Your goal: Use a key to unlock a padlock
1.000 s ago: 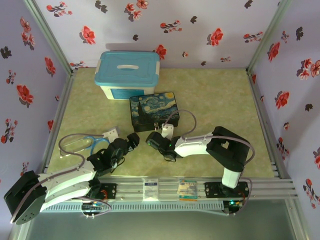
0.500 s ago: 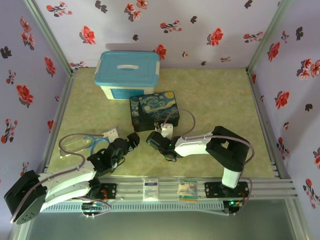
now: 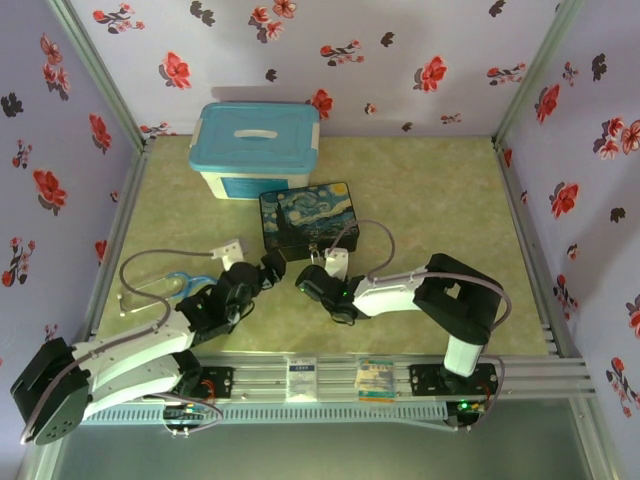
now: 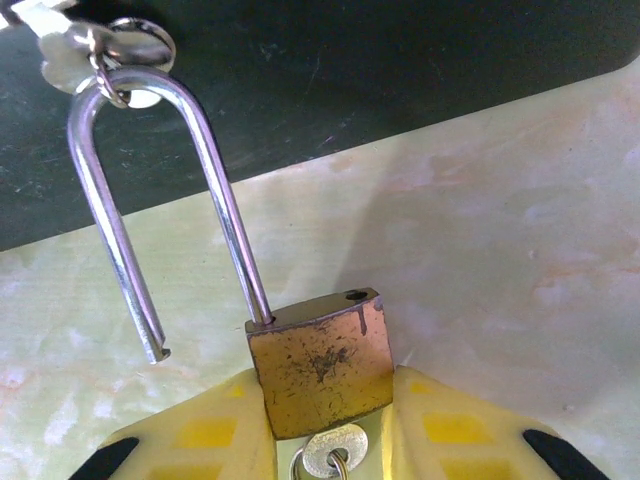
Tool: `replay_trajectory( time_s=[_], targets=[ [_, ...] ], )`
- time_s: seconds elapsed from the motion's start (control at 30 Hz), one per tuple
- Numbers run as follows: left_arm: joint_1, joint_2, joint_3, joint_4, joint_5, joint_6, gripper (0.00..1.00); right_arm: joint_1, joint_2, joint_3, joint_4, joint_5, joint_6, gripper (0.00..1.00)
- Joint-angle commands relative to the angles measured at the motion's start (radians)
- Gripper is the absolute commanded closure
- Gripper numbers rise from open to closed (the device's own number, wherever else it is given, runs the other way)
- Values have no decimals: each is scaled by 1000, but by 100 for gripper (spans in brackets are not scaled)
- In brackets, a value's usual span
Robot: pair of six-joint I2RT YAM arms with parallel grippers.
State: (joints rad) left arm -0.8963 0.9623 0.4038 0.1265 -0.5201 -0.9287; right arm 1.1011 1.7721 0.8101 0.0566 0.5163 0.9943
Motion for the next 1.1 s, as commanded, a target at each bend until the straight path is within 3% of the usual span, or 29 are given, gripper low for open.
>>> replay_trajectory(
  time_s=[0.0,0.13,0.37,0.6,0.9,1.07],
  targets=[
    [14,84,126,-15,-31,184,14,-34,39,-72,-3,-1,3,81],
    [58,278,304,-16,113,340,20,-33,44,-102,61,-24,30,83],
    [104,577,491,3,147,482,29,-34,61,-116,148,-47,72,86],
    [128,673,492,26,144,490,31,-33,62,-105,155,-47,86,89],
    [133,704,423,69,165,462,41,-32,91,-70,231,-113,279,90],
    [133,706,381,118,186,459,42,-33,125,-44,309,-175,340,91]
  ],
)
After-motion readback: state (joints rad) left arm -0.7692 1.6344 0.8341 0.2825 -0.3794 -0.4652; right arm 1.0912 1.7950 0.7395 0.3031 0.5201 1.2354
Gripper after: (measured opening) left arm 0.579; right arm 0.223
